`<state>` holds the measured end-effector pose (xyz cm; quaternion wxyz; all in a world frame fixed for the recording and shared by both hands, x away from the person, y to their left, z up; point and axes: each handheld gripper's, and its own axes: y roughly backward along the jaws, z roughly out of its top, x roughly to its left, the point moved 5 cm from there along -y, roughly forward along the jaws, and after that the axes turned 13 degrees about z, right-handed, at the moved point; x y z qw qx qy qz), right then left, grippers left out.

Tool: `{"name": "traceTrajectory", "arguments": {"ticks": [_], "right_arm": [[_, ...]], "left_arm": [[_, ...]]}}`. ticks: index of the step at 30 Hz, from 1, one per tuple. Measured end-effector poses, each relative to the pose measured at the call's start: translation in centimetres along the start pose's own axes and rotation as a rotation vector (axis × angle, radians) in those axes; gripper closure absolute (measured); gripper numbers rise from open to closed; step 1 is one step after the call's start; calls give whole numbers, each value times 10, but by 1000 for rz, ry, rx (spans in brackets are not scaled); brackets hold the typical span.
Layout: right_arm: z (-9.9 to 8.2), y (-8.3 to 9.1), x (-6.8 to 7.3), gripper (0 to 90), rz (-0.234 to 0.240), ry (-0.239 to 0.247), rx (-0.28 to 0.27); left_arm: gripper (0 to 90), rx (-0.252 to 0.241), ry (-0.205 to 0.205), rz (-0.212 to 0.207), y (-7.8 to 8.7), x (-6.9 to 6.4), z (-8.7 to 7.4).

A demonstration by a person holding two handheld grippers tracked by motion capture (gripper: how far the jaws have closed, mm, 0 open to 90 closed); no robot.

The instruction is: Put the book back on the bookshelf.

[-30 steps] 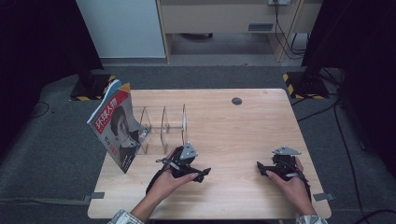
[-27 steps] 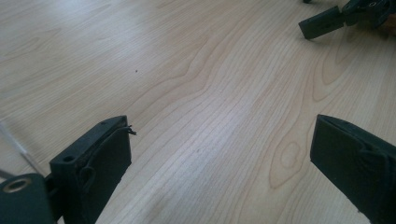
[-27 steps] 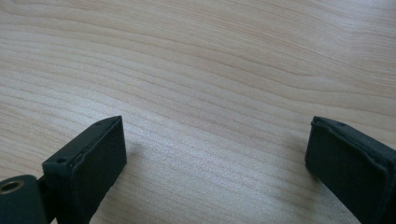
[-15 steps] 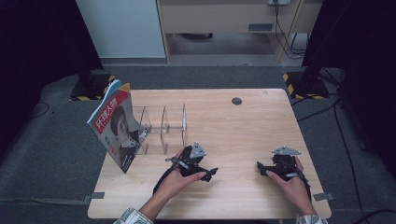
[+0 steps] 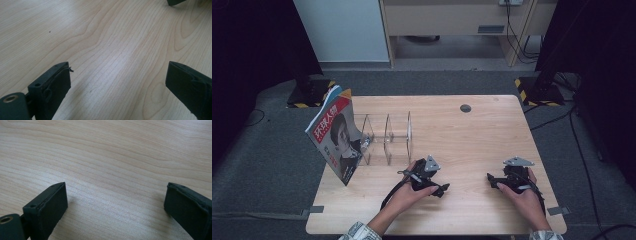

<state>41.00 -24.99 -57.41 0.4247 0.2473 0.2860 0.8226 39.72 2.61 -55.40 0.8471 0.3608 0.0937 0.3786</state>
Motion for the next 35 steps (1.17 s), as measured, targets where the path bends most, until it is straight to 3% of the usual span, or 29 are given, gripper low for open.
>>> {"name": "traceTrajectory", "arguments": {"ticks": [20,24,28,35], "right_arm": [[0,0,0,52,1,2,1],[0,0,0,52,1,0,1],[0,0,0,52,1,2,1],[0,0,0,51,0,1,1]], "left_arm": [[50,40,23,31,-30,0,7],[35,38,13,24,-31,-1,7],[25,25,-14,44,-34,0,6],[16,26,-13,51,-34,1,6]]}}
